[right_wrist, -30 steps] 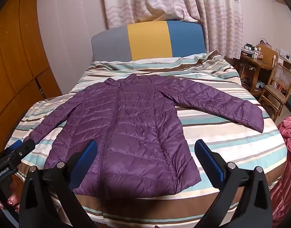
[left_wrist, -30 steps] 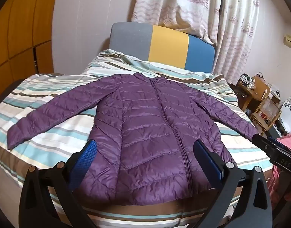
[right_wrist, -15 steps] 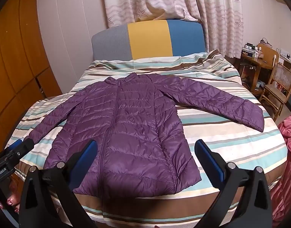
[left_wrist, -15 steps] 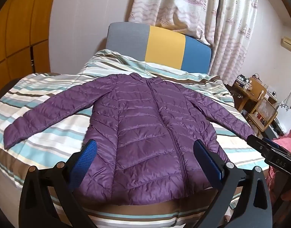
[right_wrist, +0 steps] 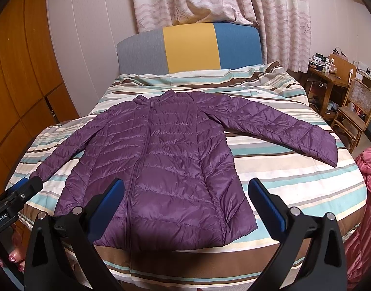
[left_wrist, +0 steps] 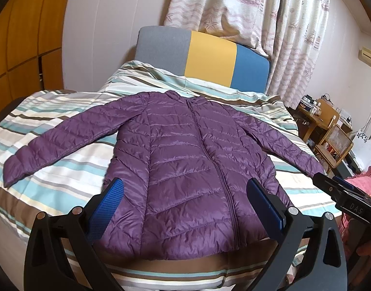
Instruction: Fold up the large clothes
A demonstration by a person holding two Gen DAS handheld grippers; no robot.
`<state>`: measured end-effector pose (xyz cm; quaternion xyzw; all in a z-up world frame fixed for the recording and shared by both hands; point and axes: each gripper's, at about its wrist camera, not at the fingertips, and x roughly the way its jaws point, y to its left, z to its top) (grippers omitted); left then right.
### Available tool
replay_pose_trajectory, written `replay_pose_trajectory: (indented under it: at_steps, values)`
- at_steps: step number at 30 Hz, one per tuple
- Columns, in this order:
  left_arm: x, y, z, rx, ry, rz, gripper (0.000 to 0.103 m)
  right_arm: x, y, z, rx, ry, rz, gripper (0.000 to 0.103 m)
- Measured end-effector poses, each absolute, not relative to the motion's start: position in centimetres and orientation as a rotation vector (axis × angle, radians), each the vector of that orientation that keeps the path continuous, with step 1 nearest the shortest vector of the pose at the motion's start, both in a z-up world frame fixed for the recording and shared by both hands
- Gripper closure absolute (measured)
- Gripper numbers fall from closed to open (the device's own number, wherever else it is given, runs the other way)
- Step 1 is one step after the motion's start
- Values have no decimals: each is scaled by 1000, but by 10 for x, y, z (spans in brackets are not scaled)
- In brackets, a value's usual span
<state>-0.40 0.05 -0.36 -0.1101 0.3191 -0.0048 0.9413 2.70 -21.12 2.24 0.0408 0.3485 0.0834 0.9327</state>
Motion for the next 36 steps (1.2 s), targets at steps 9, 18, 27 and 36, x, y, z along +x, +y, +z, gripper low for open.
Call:
replay_pose_trajectory:
  at_steps: [9, 18, 27, 36]
  values:
    - [-5, 0, -5, -224, 649, -13, 3, 26, -211, 20, 83, 718, 172, 2]
    - [-6, -1, -6, -227, 653, -12, 3, 29, -208, 18, 80, 738, 178, 2]
    - [-8, -1, -7, -229, 654, -12, 3, 30, -208, 16, 77, 737, 180, 2]
    - [-20, -9, -15, -238, 662, -13, 3, 30, -208, 15, 76, 745, 183, 2]
